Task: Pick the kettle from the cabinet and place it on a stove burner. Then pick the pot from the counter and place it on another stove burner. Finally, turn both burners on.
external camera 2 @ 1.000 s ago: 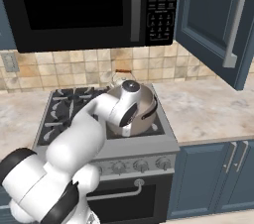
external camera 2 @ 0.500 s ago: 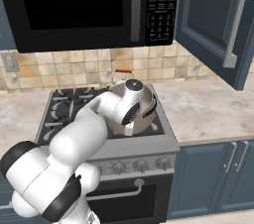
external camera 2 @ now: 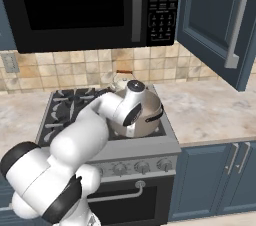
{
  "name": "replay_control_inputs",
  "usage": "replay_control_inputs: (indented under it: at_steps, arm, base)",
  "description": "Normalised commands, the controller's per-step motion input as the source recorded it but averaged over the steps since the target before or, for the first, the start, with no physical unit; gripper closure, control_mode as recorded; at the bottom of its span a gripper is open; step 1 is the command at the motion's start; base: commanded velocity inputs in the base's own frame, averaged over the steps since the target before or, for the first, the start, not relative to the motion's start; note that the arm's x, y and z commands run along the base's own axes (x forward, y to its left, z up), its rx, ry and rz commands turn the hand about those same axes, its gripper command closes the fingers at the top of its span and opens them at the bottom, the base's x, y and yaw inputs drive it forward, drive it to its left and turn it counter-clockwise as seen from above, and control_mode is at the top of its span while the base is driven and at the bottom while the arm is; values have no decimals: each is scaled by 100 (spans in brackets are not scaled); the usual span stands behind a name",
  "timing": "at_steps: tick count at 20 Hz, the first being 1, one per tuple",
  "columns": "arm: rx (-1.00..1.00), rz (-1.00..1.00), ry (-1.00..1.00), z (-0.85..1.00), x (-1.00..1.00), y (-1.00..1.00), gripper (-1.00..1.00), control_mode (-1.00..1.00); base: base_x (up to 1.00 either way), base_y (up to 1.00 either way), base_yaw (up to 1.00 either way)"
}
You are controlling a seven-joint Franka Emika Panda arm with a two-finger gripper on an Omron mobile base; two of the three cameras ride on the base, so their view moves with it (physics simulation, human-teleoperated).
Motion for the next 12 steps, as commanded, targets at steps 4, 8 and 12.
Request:
replay_control_inputs:
  at_steps: [4, 8, 12]
  arm:
    - [0, 0, -16, 4, -17, 0, -100, -100]
    - [0, 0, -24, 18, -31, 0, -100, -100]
    - [0, 0, -24, 20, -37, 0, -100, -100]
  base:
    - [0, 0, 0]
    - [0, 0, 0]
    - [0, 0, 0]
